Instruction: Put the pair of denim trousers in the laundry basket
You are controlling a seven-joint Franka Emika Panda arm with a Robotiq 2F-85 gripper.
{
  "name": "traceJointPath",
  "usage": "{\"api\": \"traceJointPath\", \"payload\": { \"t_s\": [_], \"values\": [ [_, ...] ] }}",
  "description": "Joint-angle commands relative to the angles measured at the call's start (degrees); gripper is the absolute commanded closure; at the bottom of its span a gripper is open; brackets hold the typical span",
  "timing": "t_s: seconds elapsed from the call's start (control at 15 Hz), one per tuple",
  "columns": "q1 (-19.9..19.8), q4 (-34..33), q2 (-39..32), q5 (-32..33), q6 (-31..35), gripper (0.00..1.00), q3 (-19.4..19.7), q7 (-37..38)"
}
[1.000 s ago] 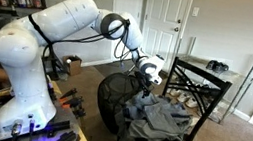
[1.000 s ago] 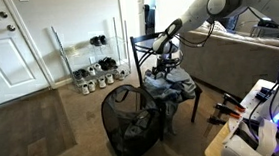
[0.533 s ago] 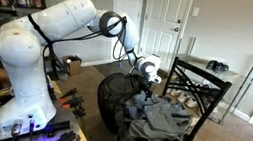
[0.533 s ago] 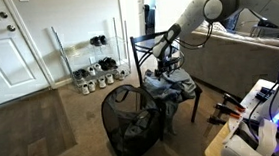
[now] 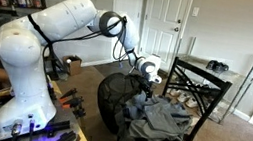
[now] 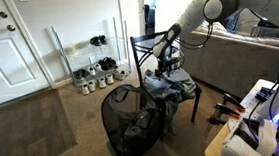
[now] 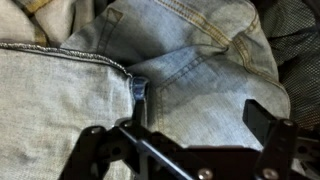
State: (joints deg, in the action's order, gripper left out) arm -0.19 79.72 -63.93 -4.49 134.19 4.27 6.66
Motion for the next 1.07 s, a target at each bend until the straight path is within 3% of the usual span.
{"api": "traceJointPath", "payload": {
  "t_s": [0.0, 0.47, 1.0],
  "values": [
    [-0.90, -2.97, -2.33, 0.48, 0.24, 0.00, -0.79, 0.05],
    [1.02, -14.34, -11.82, 1.19, -2.73, 0.00, -3.74, -1.48],
    [5.73, -23.69, -18.74, 6.16, -8.34, 0.00, 1.60, 2.96]
  ]
}}
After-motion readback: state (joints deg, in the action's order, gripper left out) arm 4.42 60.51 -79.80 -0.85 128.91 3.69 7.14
